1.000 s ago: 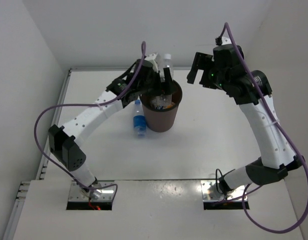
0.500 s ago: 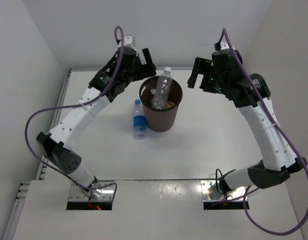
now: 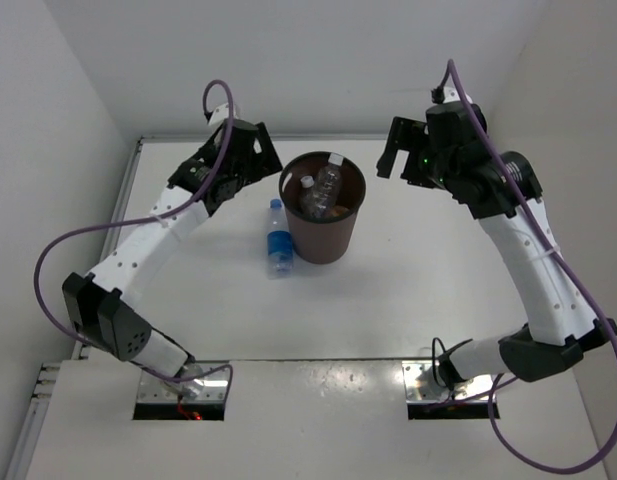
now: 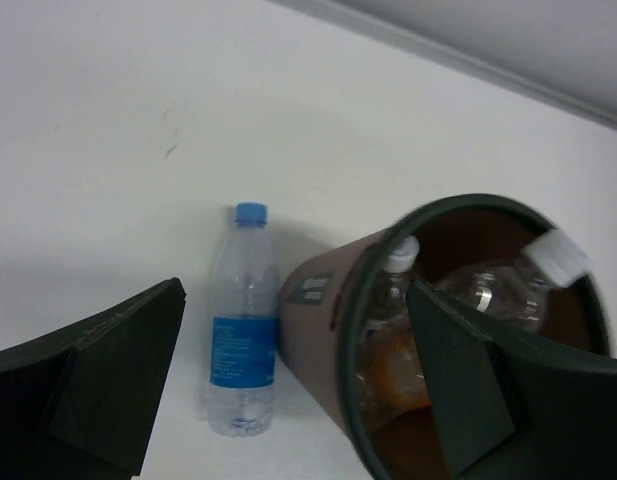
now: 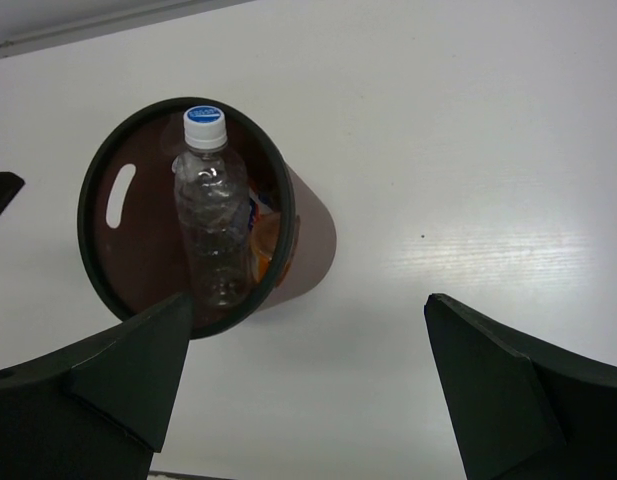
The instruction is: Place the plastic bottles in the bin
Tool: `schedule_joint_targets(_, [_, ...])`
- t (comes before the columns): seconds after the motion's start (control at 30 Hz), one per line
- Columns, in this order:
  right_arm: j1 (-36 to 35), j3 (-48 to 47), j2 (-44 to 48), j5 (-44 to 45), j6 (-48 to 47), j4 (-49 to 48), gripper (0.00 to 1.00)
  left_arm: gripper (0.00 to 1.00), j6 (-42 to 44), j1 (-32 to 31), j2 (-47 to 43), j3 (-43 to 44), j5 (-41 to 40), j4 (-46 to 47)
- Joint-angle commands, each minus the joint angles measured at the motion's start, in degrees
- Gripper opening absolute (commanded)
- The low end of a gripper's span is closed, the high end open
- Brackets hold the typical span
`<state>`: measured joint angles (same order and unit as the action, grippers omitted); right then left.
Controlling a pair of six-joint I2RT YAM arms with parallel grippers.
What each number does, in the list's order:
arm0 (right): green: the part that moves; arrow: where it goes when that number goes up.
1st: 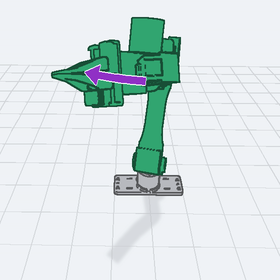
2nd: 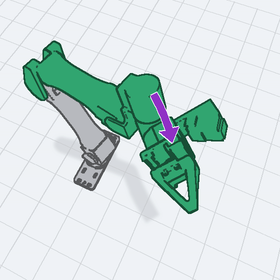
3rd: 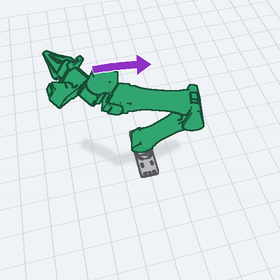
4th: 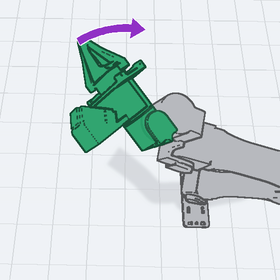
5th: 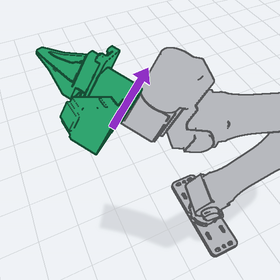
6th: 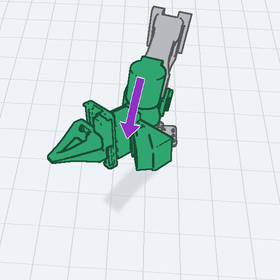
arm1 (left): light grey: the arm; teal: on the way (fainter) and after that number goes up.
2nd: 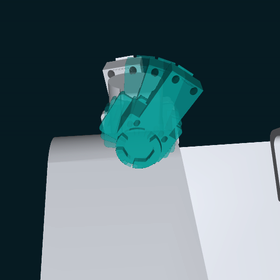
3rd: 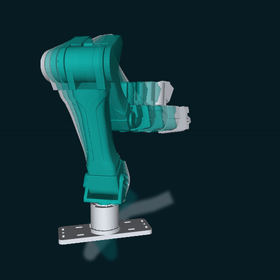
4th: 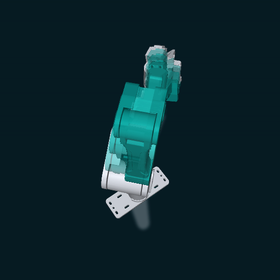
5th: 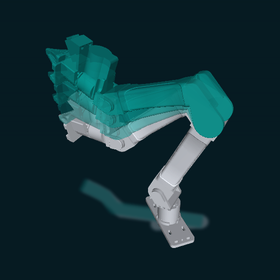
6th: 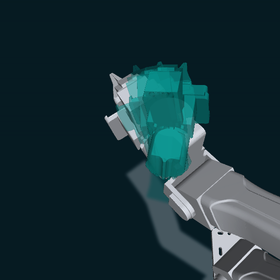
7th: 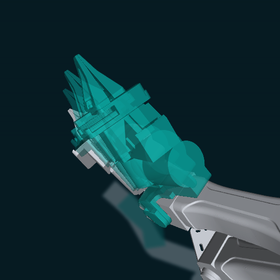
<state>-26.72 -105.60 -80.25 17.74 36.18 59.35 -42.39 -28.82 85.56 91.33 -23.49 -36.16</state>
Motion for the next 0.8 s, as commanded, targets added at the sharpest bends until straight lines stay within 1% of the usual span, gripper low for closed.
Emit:
schedule_joint_targets(0.0, [0.5,0.7,1.8,0.5,-0.3,-1.5,1.0,1.0,-3.7,4.2,0.5,-4.8,0.5,-1.9])
schedule_joint_targets(0.03, [0.5,0.7,1.8,0.5,-0.8,-1.5,1.0,1.0,-5.8,7.1,0.5,-7.0,2.2,-1.9])
schedule_joint_targets(0.07, [0.5,0.7,1.8,0.5,-0.9,-1.5,1.0,1.0,-5.8,8.4,0.5,-11.7,6.2,-0.9])
schedule_joint_targets(0.13, [0.5,0.7,1.8,0.5,-1.5,-1.5,1.0,1.0,-5.8,11.5,0.5,-17.7,11.1,4.6])
schedule_joint_targets(0.17, [0.5,0.7,2.4,0.5,-1.5,-1.5,1.0,1.0,-6.5,12.5,0.5,-22.9,14.7,5.9])
schedule_joint_targets(0.27, [0.5,0.7,2.4,1.0,-2.1,-1.5,1.0,1.0,-5.3,14.4,3.4,-28.0,20.8,11.1])
schedule_joint_targets(0.3, [0.5,0.7,2.4,1.0,-2.6,-1.5,1.0,1.0,-4.5,14.4,6.1,-29.4,23.6,12.5])
schedule_joint_targets(0.37, [0.5,0.7,2.4,1.0,-2.6,-1.5,1.0,1.0,-3.0,13.9,9.3,-29.5,26.0,14.5])
schedule_joint_targets(0.4, [0.5,0.7,2.9,1.6,-3.2,-1.5,1.0,1.0,-1.5,13.2,12.7,-29.5,26.0,14.5])
schedule_joint_targets(0.47, [0.5,0.7,2.9,1.6,-3.2,-1.0,1.0,1.0,-0.8,12.7,15.2,-28.6,26.0,15.1])
schedule_joint_targets(0.5, [0.5,1.2,2.9,1.6,-3.7,-1.0,1.0,1.0,-0.2,12.6,15.9,-28.1,27.8,16.2])
schedule_joint_targets(0.63, [0.5,2.4,2.9,1.6,-3.8,-1.0,1.0,1.0,-1.5,11.3,15.2,-28.6,27.8,18.8])
schedule_joint_targets(0.77, [0.5,2.4,2.9,1.1,-4.3,-1.0,1.0,1.0,-3.0,11.3,11.4,-28.6,24.7,18.8])
